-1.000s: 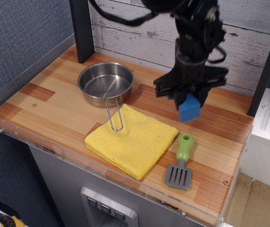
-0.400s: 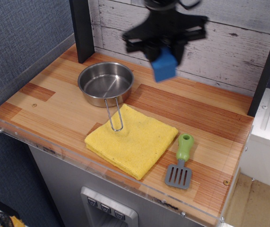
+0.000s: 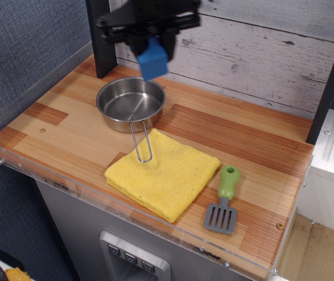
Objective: Move the block to the left of the yellow cloth
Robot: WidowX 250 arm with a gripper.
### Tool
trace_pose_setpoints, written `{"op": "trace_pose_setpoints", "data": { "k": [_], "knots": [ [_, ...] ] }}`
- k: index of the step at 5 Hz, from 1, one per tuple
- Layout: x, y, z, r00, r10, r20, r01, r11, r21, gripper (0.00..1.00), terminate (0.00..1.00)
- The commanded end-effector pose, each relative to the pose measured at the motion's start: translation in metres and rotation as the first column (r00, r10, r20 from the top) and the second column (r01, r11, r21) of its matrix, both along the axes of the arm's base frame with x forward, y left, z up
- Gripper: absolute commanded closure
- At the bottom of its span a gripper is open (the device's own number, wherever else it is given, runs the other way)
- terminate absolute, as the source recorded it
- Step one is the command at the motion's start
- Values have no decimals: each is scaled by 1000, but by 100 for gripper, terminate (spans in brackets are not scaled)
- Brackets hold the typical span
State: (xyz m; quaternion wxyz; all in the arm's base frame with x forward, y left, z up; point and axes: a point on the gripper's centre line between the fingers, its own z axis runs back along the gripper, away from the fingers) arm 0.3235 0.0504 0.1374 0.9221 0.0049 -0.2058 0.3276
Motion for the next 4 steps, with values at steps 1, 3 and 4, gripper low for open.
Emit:
{"op": "trace_pose_setpoints", "data": {
  "k": [1,3,4],
  "knots": [
    [-20,45,-5,995,104,-3,-103,994,46,100,0],
    [-51,82,-32,972,230,-38,-228,972,47,100,0],
    [-63,88,-42,964,260,-56,-258,965,45,100,0]
  ]
}}
